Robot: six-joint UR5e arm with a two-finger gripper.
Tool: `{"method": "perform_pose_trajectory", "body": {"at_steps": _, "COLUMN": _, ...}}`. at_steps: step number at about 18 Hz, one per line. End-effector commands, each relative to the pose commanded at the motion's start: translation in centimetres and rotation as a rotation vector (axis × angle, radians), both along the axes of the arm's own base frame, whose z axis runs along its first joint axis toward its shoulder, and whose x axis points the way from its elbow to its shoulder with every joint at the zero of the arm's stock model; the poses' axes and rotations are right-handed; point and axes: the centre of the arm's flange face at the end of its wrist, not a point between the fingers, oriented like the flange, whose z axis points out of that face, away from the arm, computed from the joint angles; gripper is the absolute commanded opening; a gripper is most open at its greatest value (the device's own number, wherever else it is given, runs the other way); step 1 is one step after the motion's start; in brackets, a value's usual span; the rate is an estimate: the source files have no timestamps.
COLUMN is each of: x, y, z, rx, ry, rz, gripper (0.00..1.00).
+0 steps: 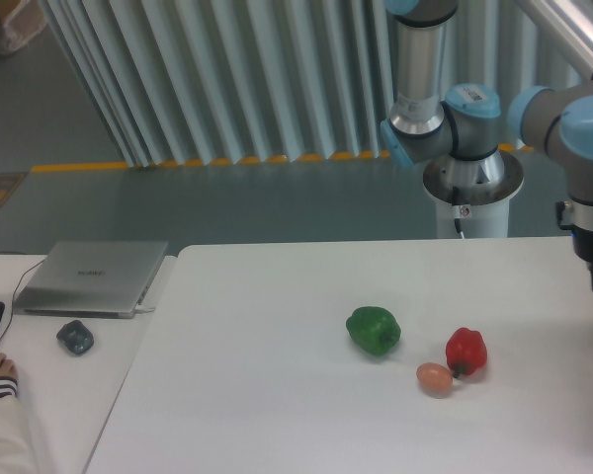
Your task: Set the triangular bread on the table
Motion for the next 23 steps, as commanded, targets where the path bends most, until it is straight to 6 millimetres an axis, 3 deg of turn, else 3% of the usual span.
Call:
{"method": "perform_pose_trajectory", "body": {"at_steps": 2, "x": -1.0, "y": -0.2, "z": -0.4, "rx": -0.053, "ry": 0.037, "rz": -0.072, "gripper": 1.0}}
{"method": "perform_pose_trajectory", "body": {"at_steps": 11, "x": -5.7, "y": -4.0, "z": -4.2, "rx": -0.084, "ry": -0.005, "rz": 0.001, "gripper": 1.0}}
{"method": "perform_pose_trajectory", "body": {"at_steps": 21, "x": -7.4, "y": -4.6, "z": -8.1, "rx": -0.112, "ry": -0.061, "rz": 0.008, "gripper": 1.0}}
{"method": "perform_pose_trajectory", "body": {"at_steps": 23, "x": -7.3, "y": -4.7, "z": -8.6, "rx": -0.118, "ry": -0.07, "rz": 0.008, "gripper": 0.96}}
